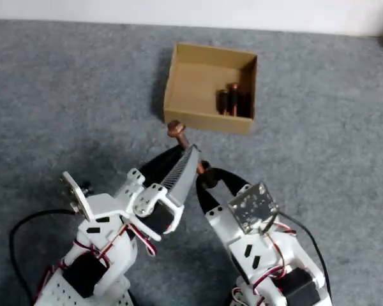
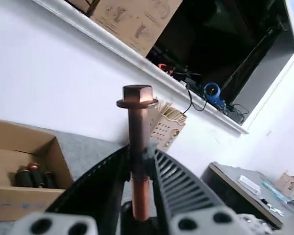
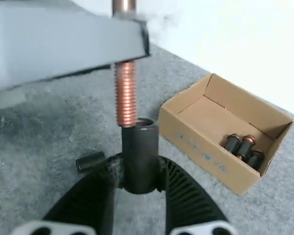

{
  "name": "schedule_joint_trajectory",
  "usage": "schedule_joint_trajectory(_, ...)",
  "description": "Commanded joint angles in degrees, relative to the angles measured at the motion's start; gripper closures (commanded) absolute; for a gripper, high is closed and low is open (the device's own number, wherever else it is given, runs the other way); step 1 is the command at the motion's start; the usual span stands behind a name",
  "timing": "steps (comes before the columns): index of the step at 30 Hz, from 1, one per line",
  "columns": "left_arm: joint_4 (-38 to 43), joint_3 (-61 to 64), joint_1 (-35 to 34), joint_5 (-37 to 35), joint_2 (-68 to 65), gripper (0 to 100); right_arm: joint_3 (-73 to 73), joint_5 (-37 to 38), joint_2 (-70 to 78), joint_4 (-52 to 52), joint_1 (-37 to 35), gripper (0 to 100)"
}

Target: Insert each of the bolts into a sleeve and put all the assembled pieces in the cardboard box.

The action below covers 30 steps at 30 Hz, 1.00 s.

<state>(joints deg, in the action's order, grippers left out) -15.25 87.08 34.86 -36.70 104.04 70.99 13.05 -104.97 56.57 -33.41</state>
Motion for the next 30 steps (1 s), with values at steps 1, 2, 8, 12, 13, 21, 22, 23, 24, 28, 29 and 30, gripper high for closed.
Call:
schedule_joint_trajectory(1, 1.05, 2.86, 0.40, 0.18, 0.04, 99, -0.40, -0.53, -0.40, -1.63, -1.89, 99.2)
schedule_joint_trajectory(2, 1.05, 3.47, 0.66, 0.26, 0.22, 99, -0.40, -0.53, -0.40, -1.63, -2.07, 99.2)
schedule_joint_trajectory(8, 3.78, 4.09, 0.48, 0.26, 0.22, 99, -0.40, -0.53, -0.40, -1.63, -1.89, 99.2)
schedule_joint_trajectory(12, 5.01, 4.18, 1.36, 0.18, 0.04, 99, -0.40, -0.53, -0.40, -1.63, -1.89, 99.2)
schedule_joint_trajectory(13, 4.92, 4.18, 1.98, 0.18, 0.04, 99, -0.40, -0.53, -0.40, -1.63, -1.89, 99.2)
schedule_joint_trajectory(21, 4.84, 4.26, 2.51, -0.09, 0.04, 99, -0.40, -0.53, -0.40, -1.63, -1.98, 99.2)
schedule_joint_trajectory(22, 4.84, 4.26, 2.51, -0.09, 0.04, 99, -0.40, -0.53, -0.40, -1.63, -2.07, 99.2)
schedule_joint_trajectory(23, 4.84, 4.18, 2.51, -0.09, 0.04, 99, -0.40, -0.53, -0.40, -1.63, -2.07, 99.2)
schedule_joint_trajectory(24, 4.84, 4.09, 2.42, -0.09, 0.04, 99, -0.40, -0.53, -0.40, -1.63, -2.24, 99.2)
schedule_joint_trajectory(28, 4.84, 3.82, 2.07, -0.18, 0.04, 99, -0.40, -0.62, -0.40, -1.63, -4.70, 99.2)
schedule_joint_trajectory(29, 4.84, 3.82, 2.07, -0.18, 0.13, 99, -0.40, -0.70, -0.40, -1.63, -4.70, 99.2)
schedule_joint_trajectory(30, 4.84, 3.82, 2.07, -0.18, 0.13, 99, -0.40, -0.70, -0.40, -1.63, -4.62, 99.2)
